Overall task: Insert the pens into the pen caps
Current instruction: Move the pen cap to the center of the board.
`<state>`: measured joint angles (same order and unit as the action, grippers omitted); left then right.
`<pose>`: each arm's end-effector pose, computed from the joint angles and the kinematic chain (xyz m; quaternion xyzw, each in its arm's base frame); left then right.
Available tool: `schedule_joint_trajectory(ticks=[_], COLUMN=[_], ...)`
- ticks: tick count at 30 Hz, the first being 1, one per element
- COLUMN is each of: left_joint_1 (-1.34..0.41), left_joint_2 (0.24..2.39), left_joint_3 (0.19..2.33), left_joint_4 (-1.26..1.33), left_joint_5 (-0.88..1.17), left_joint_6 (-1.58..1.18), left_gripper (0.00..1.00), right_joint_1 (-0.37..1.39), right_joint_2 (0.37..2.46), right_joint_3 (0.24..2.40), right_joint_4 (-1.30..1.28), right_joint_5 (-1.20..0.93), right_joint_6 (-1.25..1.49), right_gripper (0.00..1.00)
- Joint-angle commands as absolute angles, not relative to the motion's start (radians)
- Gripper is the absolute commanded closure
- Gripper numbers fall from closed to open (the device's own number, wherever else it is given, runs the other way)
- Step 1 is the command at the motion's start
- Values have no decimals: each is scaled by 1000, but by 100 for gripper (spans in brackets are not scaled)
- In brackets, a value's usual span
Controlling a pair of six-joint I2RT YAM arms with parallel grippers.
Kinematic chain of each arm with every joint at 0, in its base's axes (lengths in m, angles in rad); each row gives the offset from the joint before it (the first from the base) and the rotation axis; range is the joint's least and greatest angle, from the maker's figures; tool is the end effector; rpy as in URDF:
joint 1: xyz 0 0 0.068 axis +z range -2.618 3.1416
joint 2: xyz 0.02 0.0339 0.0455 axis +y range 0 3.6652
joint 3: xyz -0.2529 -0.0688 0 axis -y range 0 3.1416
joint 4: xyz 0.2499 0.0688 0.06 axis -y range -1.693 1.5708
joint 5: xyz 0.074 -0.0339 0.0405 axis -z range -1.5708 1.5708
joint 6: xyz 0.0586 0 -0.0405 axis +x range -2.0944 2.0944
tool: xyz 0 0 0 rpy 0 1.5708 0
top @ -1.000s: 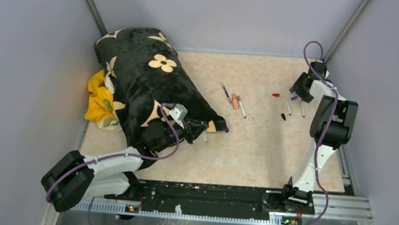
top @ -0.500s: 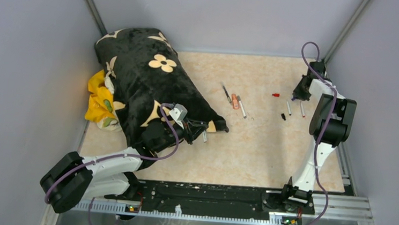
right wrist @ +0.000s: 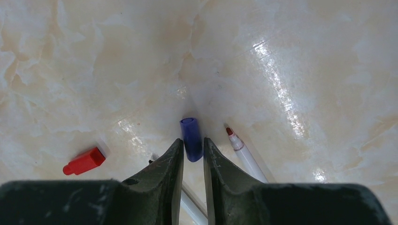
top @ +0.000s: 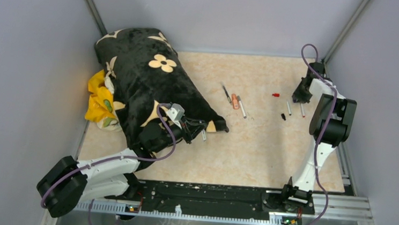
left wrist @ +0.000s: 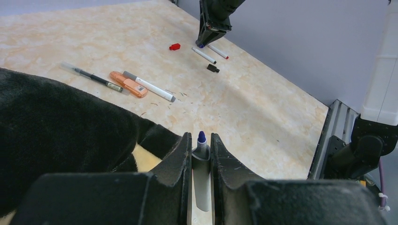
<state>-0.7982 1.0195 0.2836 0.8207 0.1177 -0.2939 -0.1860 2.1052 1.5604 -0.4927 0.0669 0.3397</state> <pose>0.1659 -0.1801 0.2169 0.2104 0.6432 -0.4158 0.6076 0.4523 -0.0891 0.1389 0.2590 0.9287 -0.0119 0.2651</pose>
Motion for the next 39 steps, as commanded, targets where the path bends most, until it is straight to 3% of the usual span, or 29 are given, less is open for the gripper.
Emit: schedule_joint_trajectory(ticks=[1, 9, 17, 32, 39], left_joint_1=[-795, -795, -795, -795, -795], left_joint_2=[997, 967, 937, 916, 874], left_joint_3=[287, 277, 269, 266, 258], left_joint_4=[803, 791, 775, 777, 759], left_joint_5=[108, 103, 96, 109, 105], left_joint_6=[-284, -282, -281, -281, -281], left_gripper=[100, 100, 100, 100, 100], right_joint_1=[-192, -191, -192, -193, -193], right_joint_2=[2103, 2085, 2047, 1698, 1744], right_joint_3=[1609, 1580, 1515, 1089, 1090], right_joint_4=[-519, -505, -528, -444, -469], right_joint_5=[57, 30, 5, 50, 11], right_joint_6=[292, 241, 175, 47, 41], right_gripper=[80, 96, 98, 91, 81])
